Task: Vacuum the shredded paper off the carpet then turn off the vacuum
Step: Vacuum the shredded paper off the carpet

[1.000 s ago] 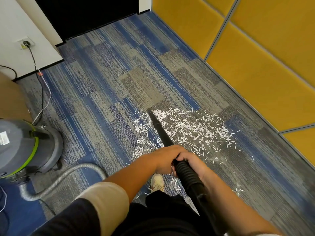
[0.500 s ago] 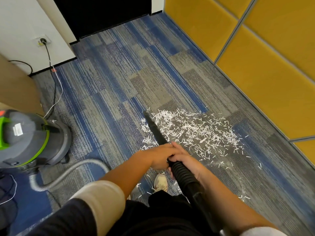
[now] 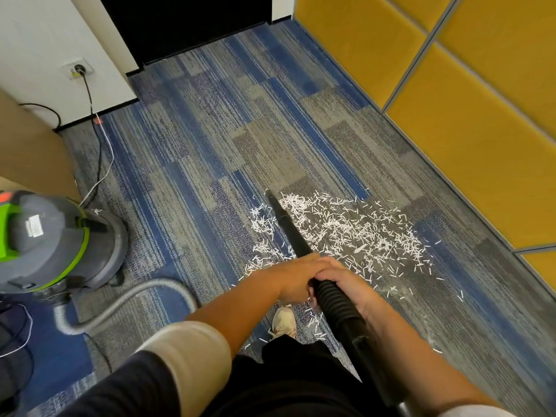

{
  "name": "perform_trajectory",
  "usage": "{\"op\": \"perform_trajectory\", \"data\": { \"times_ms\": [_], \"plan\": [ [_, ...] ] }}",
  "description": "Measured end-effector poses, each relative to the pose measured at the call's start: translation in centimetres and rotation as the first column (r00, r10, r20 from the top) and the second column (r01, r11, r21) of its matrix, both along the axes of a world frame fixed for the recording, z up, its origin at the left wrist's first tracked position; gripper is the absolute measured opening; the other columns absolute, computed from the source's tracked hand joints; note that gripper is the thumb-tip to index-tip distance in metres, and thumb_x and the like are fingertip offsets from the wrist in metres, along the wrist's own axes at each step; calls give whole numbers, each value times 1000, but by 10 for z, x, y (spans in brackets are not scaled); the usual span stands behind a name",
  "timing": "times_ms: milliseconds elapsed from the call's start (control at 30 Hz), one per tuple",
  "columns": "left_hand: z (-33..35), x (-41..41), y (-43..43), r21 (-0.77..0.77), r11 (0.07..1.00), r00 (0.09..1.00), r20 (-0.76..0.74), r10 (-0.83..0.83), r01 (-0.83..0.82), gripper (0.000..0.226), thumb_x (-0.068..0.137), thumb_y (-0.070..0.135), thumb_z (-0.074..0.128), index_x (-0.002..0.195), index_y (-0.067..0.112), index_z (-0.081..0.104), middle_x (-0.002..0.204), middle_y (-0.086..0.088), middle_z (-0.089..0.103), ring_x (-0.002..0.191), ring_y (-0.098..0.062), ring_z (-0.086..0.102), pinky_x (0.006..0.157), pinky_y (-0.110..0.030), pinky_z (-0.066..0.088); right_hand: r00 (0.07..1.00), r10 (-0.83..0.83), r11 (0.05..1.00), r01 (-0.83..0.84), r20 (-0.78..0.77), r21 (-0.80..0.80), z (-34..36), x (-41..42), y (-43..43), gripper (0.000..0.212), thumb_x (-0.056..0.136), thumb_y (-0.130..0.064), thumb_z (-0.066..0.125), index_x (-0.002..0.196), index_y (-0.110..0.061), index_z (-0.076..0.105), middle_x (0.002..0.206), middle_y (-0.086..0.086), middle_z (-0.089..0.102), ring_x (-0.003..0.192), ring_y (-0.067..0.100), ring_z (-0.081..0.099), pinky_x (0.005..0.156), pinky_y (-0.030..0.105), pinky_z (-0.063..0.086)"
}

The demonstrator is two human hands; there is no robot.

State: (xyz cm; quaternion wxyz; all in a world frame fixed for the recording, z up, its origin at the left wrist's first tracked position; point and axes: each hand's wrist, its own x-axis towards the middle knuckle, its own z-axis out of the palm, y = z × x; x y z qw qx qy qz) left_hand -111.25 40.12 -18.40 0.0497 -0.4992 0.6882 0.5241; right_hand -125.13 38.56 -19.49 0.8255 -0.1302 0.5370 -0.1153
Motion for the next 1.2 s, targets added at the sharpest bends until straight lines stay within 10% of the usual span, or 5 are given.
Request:
{"op": "perform_trajectory", "data": {
  "times_ms": [467,567,667,1200],
  "plan": [
    [-12,29,15,58,967,956,-143,255,-249,49,85,-6,52,126,19,54,131,-2,48,116,-19,47,101,-37,40,990,133,991,-134,-42,-28,-5,31,5,25,88,13,45,95,-11,44,70,22,52,41,24,55,36,29,50],
    [-12,29,21,465,584,544,-234,806,-665,36,90,-6,47,112,21,56,119,-6,56,92,-22,60,76,-42,57,994,104,994,-104,-46,-11,-11,29,7,34,88,12,45,109,-13,41,72,23,54,45,27,56,38,32,51],
    [-14,17,21,680,205,234,-51,971,-704,32,96,8,49,124,18,38,102,-6,58,72,-20,61,50,-33,55,995,96,995,-96,-9,-1,-13,22,12,29,88,11,43,107,-11,40,75,22,52,47,25,55,40,31,51],
    [-19,-15,45,647,284,505,183,843,-708,18,94,13,46,77,14,51,62,-7,48,44,-15,45,37,-11,31,992,88,994,-93,-91,-55,-13,24,56,25,84,17,37,93,-7,40,46,15,47,30,21,49,30,26,45]
  ]
}}
